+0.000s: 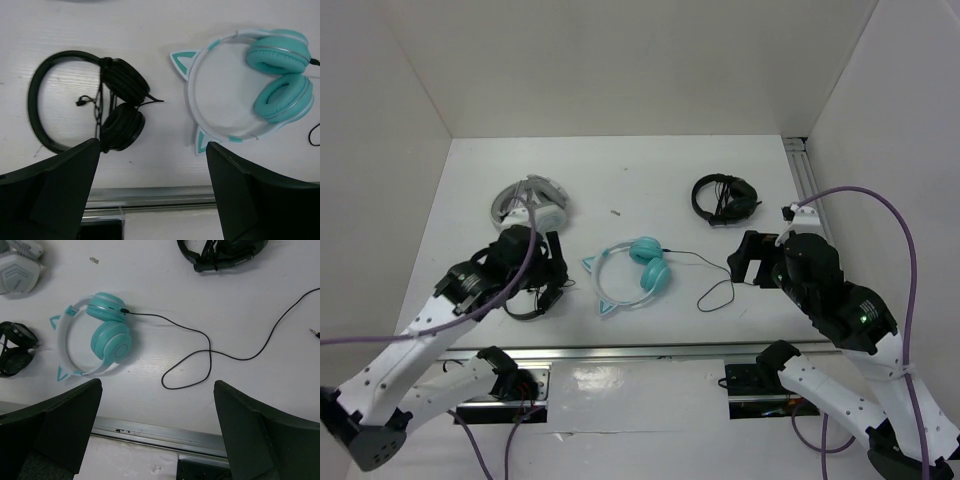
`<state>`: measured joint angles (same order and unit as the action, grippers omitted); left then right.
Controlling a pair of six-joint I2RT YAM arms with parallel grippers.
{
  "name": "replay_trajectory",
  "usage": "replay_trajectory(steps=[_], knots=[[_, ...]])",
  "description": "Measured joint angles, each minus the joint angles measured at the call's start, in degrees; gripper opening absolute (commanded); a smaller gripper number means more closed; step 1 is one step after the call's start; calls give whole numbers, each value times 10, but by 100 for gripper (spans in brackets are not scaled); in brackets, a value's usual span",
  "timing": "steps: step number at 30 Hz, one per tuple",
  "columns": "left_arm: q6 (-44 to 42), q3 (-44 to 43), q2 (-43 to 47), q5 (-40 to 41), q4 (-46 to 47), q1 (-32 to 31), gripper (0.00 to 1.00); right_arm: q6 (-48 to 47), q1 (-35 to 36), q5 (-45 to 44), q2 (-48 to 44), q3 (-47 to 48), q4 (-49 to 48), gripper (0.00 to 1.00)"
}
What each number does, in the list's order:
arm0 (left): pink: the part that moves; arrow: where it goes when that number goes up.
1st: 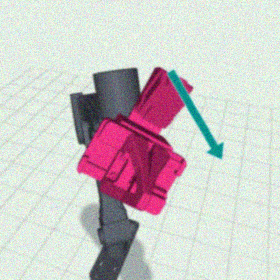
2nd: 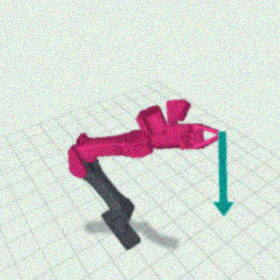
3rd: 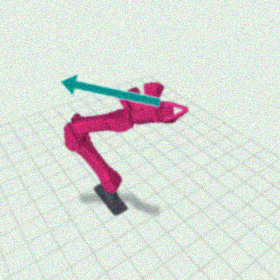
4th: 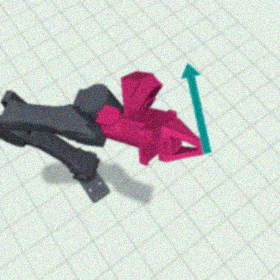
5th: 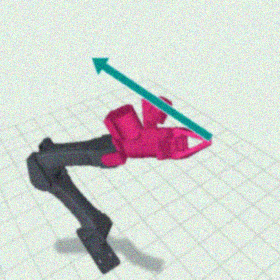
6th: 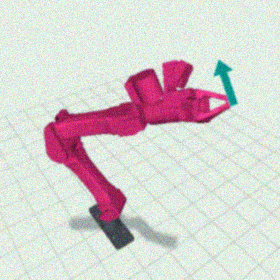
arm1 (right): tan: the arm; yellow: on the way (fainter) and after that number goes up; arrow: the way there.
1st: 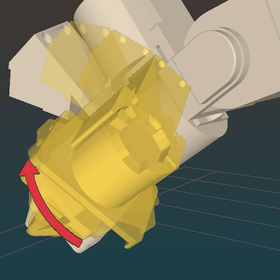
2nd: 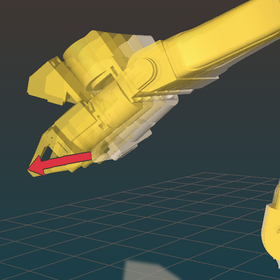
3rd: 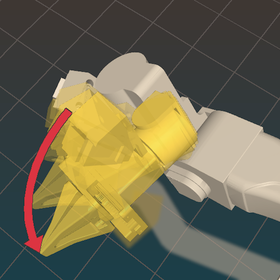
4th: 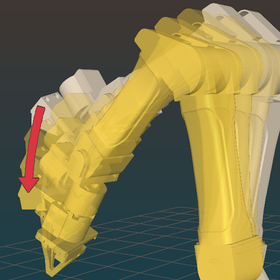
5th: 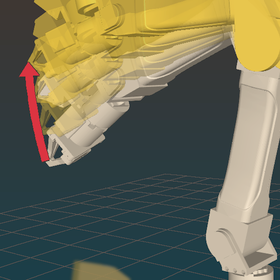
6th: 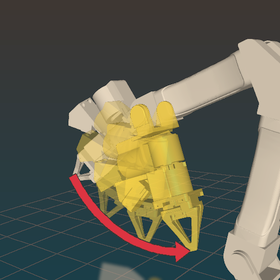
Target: Wrap the headphones
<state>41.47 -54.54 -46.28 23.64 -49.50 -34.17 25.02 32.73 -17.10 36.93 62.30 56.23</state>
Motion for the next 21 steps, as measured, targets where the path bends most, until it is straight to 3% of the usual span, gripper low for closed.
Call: replay_trajectory(steps=[6,16,21], knots=[[56,21,-118,-51,74,-26,100,0,0,4,2,-16,-1,100],[144,0,-378,-37,152,-86,100,0,0,16,4,-16,-1,100],[179,0,-428,-26,162,-93,100,0,0,25,4,-16,-3,100]])
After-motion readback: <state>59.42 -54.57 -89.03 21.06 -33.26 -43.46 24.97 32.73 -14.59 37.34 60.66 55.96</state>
